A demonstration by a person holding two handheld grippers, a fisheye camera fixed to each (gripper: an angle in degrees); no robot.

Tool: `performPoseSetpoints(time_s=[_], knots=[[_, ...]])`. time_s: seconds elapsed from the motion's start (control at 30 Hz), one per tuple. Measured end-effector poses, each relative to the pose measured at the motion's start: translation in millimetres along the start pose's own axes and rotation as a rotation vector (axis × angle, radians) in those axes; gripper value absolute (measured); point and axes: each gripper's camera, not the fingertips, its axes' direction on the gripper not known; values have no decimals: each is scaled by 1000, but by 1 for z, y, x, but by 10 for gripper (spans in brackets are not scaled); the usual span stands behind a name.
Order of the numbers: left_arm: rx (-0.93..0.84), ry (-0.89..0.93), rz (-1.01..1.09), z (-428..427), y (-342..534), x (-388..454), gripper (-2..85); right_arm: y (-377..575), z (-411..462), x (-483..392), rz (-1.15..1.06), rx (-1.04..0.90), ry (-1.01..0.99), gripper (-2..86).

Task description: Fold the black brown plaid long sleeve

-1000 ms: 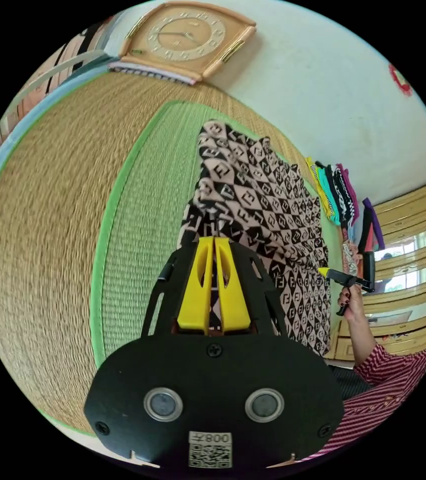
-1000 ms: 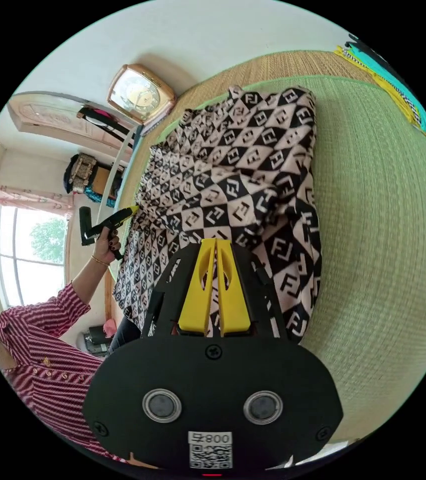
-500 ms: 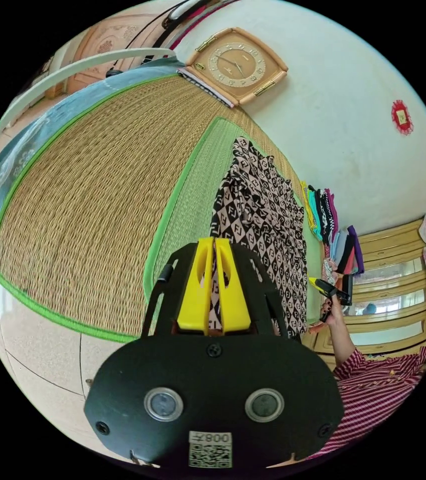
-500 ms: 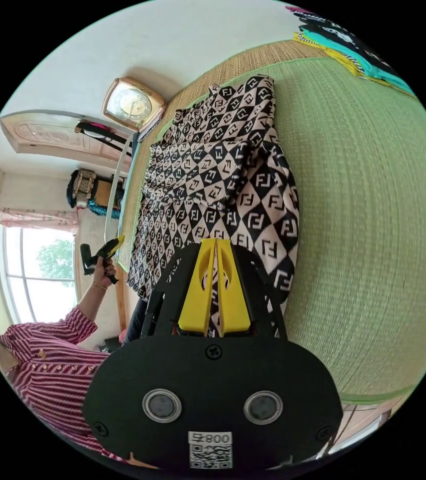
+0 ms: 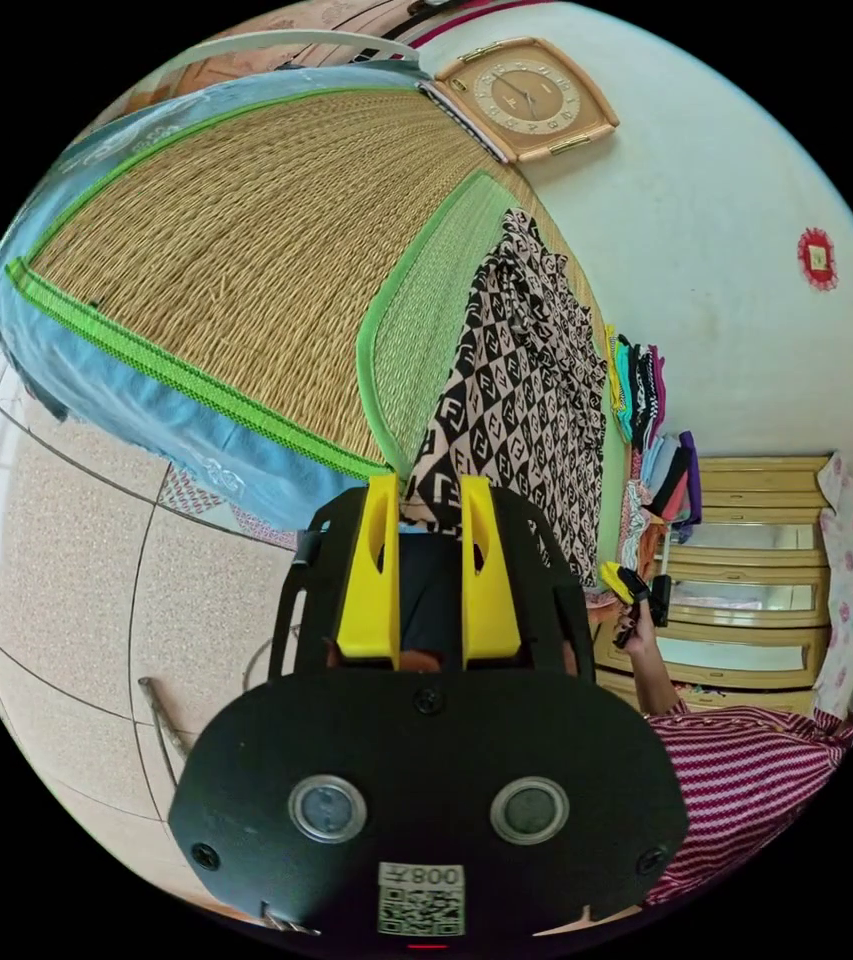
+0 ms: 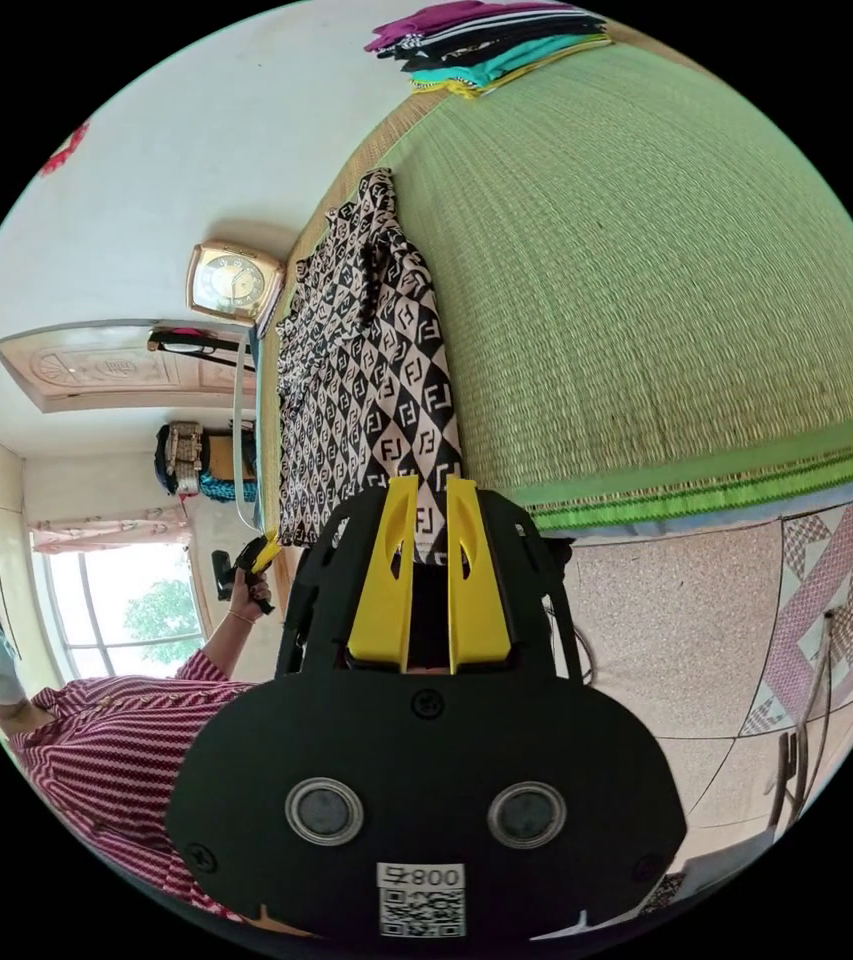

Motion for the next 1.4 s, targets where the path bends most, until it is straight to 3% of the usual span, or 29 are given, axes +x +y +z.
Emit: performPoseSetpoints(time_s=[0.63,1.03,1.4], knots=[[-88,-16,-56,-6,14,-29,56,3,-3,0,24,-100,-53,61],[29,174,-59,-52,47,-53,28,15,-66,-6,-12,-53,-254,21],[88,283,-27,-96,96,-74,28,47,-121,-26,-91,-33,-320,20]])
